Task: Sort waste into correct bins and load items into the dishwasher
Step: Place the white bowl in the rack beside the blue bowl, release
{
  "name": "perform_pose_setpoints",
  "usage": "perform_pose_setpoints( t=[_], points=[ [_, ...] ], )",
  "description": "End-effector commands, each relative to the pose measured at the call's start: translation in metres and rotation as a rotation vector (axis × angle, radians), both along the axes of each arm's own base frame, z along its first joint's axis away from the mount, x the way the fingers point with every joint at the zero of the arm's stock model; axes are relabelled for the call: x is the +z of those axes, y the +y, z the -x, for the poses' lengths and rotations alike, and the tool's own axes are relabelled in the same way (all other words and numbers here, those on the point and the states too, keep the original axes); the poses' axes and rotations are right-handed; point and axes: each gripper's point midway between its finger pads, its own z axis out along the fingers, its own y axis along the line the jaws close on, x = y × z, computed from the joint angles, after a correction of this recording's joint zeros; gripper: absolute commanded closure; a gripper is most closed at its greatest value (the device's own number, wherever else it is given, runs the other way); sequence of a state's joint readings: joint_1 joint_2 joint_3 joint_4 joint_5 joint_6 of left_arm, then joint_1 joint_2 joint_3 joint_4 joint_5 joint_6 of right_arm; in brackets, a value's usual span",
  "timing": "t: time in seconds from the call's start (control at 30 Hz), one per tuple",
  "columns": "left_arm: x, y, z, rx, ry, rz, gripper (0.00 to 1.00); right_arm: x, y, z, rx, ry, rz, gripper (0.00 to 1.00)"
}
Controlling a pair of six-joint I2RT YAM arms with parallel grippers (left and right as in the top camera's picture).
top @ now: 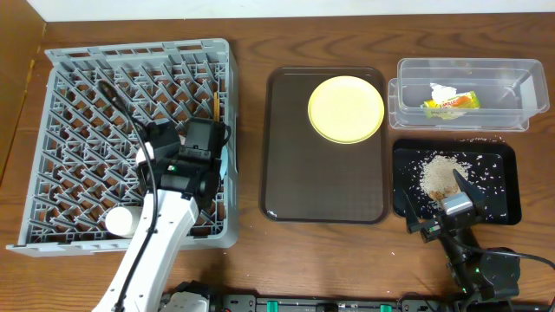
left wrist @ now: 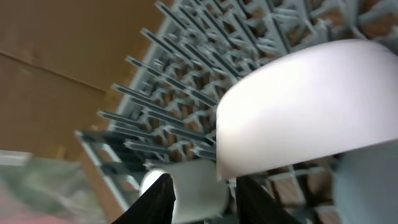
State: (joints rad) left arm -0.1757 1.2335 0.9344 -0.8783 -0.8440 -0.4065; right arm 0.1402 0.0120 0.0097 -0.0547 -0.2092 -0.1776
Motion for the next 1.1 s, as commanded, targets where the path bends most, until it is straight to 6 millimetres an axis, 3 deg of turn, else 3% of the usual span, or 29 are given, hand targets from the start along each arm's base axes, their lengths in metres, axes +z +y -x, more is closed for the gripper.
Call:
perform_pose_setpoints(
  t=[0.0,0.33,0.43,0.47,0.53,0.6,0.8,0.87,1.0,1.07],
  points=[
    [-0.014,-0.013,0.001,-0.005,-0.001,0.122,0.62,0.0,-0.003,-0.001,-0.009,-0.006,0.009,0.01],
    [-0.023,-0.027,0.006,-0.002,-0.009,0.248,0.55,0.0,-0.003,-0.001,-0.009,-0.006,0.009,0.01],
    [-0.01,-0.019,0.007,0.022,-0.064,0.203,0.56,0.0,-0.003,-0.001,-0.009,-0.006,0.009,0.01],
    [-0.002,-0.014,0.005,0.03,-0.097,0.173,0.59,0.0,-0.003,-0.001,-0.009,-0.006,0.009,0.01],
    [0.017,-0.005,-0.001,0.048,-0.187,0.104,0.78,0.0,-0.003,-0.001,-0.009,-0.006,0.009,0.01],
    [0.031,-0.002,-0.012,0.024,-0.244,0.07,0.91,0.0,-0.003,-0.001,-0.009,-0.006,0.009,0.01],
    [0.05,0.011,-0.043,-0.002,-0.343,0.033,0.92,0.0,-0.003,-0.001,-0.009,-0.006,0.009,0.01],
    [0.047,0.02,-0.048,0.017,-0.347,0.038,0.84,0.0,-0.003,-0.001,-0.01,-0.006,0.009,0.01],
    [0.024,0.036,-0.054,0.022,-0.282,0.104,0.83,0.0,-0.003,-0.001,-0.009,-0.006,0.009,0.01],
    [0.006,0.035,-0.053,0.008,-0.236,0.195,0.83,0.0,-0.003,-0.001,-0.009,-0.006,0.009,0.01]
  ],
)
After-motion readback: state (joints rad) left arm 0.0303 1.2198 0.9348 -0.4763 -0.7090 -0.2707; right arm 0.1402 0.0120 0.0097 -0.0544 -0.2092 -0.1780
